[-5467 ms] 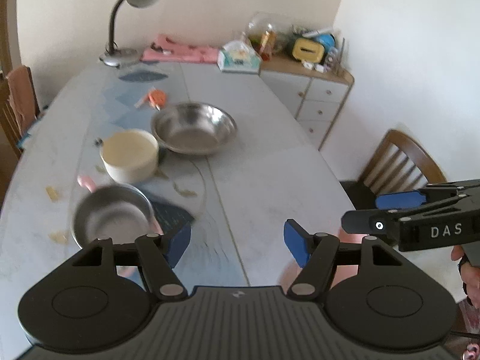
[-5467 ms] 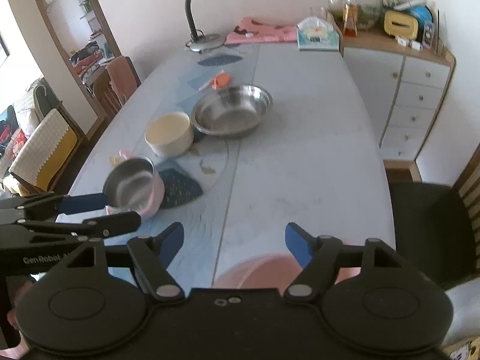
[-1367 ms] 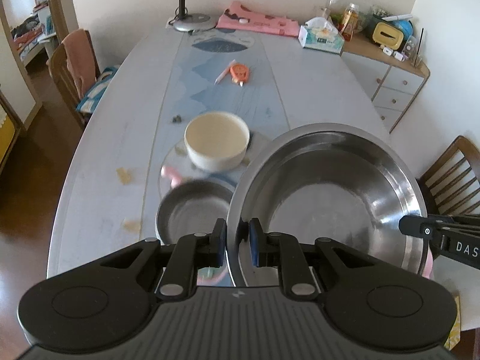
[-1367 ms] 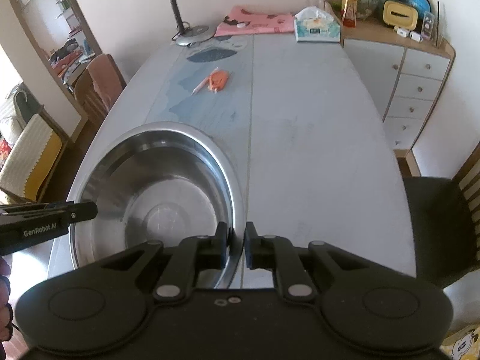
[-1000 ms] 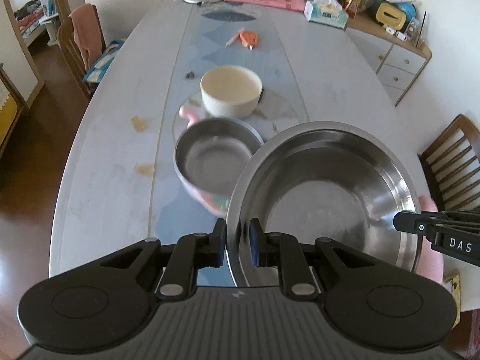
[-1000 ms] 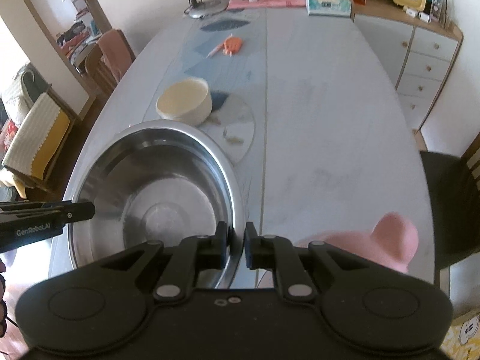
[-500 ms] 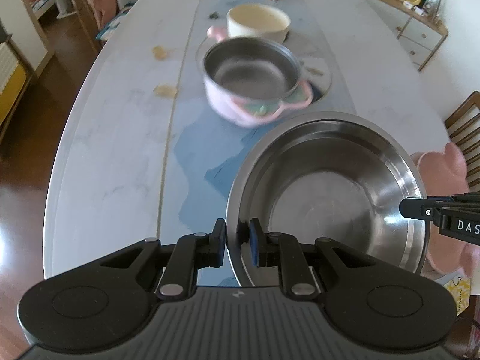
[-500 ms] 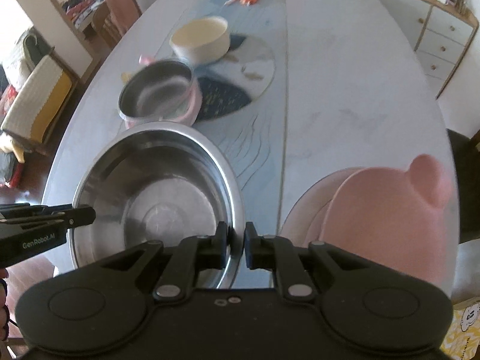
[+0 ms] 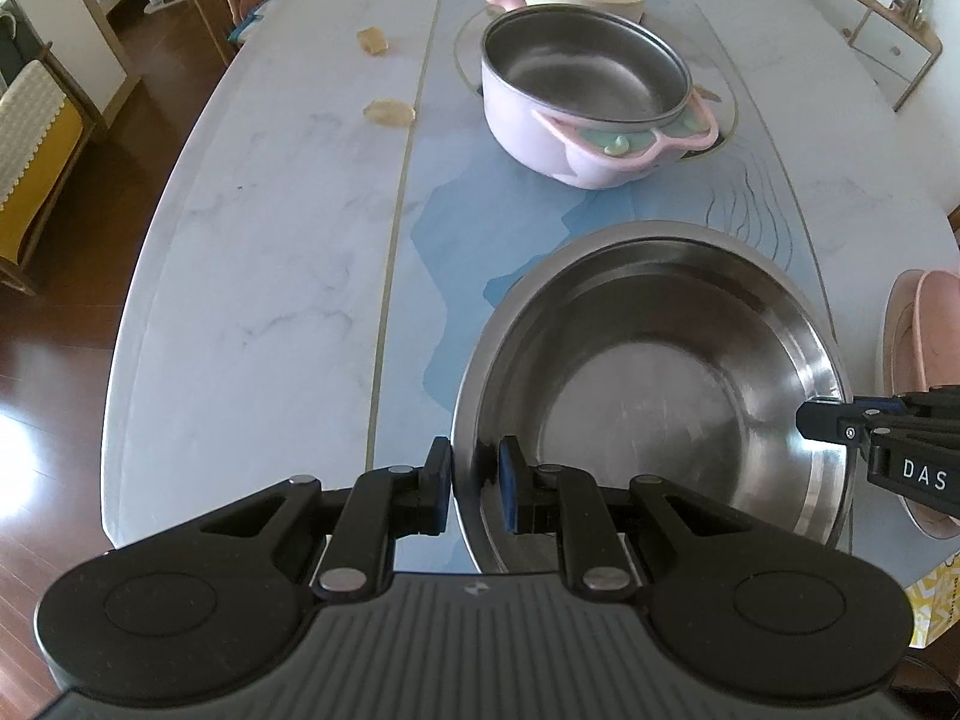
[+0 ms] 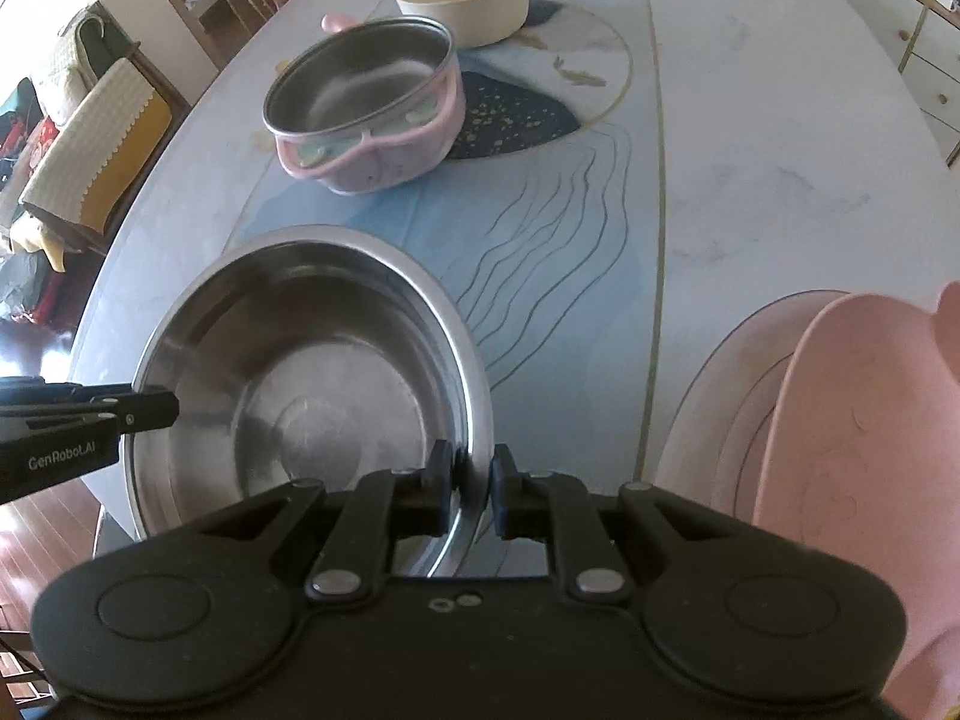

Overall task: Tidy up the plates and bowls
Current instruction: 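Carry the steel bowl with both tools toward the pink plate stack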

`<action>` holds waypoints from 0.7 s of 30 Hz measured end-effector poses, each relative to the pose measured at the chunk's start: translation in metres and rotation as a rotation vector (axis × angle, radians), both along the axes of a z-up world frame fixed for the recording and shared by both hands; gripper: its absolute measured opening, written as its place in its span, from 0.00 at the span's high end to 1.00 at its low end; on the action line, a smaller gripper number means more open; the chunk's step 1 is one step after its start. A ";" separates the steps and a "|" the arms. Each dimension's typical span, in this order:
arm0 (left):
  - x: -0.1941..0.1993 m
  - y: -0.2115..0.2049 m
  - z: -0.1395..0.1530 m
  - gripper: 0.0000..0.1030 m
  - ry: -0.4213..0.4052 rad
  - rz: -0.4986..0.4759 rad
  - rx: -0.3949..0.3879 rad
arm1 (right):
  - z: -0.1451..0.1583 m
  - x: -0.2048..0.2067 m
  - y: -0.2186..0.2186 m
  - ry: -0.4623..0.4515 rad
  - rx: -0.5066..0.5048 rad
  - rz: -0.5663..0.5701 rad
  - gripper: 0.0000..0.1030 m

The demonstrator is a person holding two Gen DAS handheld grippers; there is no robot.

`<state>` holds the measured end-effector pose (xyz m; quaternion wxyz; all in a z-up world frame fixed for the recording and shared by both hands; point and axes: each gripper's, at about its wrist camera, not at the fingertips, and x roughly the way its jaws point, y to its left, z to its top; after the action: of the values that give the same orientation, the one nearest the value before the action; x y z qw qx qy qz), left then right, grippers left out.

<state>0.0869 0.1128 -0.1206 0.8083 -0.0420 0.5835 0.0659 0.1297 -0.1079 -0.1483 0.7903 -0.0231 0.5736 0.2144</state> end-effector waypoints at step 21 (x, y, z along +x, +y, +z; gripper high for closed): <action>0.004 0.005 -0.005 0.85 0.010 -0.025 -0.021 | -0.001 0.008 0.006 0.038 -0.005 0.011 0.78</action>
<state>0.0909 0.1180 -0.1255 0.8057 -0.0429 0.5886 0.0500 0.1378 -0.1018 -0.1490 0.7781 -0.0239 0.5887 0.2176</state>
